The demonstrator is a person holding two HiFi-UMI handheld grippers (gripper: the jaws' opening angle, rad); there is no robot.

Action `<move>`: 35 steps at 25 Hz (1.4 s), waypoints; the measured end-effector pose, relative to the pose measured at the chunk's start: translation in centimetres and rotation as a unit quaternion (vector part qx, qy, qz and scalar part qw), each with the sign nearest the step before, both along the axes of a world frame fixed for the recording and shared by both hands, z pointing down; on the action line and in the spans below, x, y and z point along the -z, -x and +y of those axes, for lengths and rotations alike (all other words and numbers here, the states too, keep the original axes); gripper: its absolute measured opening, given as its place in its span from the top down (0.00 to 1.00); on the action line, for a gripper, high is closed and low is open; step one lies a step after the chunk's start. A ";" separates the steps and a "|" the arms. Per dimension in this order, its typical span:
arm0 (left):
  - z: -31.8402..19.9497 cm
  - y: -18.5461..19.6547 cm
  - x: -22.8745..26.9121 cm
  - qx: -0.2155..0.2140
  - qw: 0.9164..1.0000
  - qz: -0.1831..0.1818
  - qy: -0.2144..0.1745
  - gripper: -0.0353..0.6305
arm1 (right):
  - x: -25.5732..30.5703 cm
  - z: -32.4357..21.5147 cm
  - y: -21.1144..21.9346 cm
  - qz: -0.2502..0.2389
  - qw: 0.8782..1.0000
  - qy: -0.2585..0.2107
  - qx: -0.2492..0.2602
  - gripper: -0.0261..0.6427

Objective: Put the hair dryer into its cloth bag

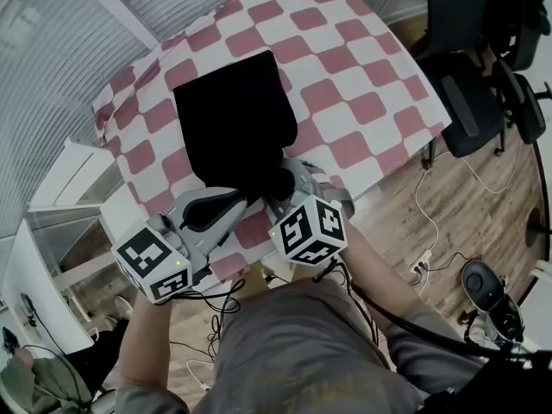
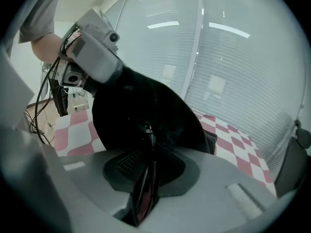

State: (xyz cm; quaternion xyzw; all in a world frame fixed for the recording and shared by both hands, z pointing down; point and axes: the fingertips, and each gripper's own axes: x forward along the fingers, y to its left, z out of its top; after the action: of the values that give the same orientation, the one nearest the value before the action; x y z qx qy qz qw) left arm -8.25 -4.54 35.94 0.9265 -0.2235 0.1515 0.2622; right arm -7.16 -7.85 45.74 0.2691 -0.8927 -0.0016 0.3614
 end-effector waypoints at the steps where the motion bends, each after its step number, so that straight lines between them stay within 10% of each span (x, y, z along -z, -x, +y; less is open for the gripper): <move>1: 0.5 -0.1 -0.4 -0.012 1.000 -0.013 -0.004 0.90 | 0.0 -0.2 0.2 -0.002 1.000 -0.002 -0.003 0.84; 5: 1.4 0.1 -1.2 -0.024 0.999 -0.024 0.000 0.90 | 0.0 -0.3 0.7 -0.024 1.000 0.014 -0.001 0.82; 9: 0.9 0.7 -0.9 0.004 1.000 0.003 0.014 0.90 | 0.7 2.0 0.7 -0.041 0.997 0.044 0.054 0.58; 14: -0.1 1.2 -0.4 0.032 0.999 0.025 0.020 0.90 | 4.4 1.3 -2.7 -0.138 0.989 0.050 0.018 0.69; 21: -0.7 1.4 -0.1 0.049 0.998 0.038 0.024 0.90 | 1.7 -1.8 -4.4 -0.005 0.999 -0.014 0.039 0.81; 35: -1.0 1.2 0.1 0.042 0.997 0.055 0.026 0.90 | 0.1 -3.7 -0.6 0.024 0.991 -0.036 0.124 0.91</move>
State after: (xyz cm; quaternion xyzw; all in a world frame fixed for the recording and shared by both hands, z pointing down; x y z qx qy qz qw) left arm -9.44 -5.52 35.87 0.9160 -0.2436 0.0951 0.3041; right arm -6.58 -11.52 45.60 0.1692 -0.9097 -0.0848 0.3696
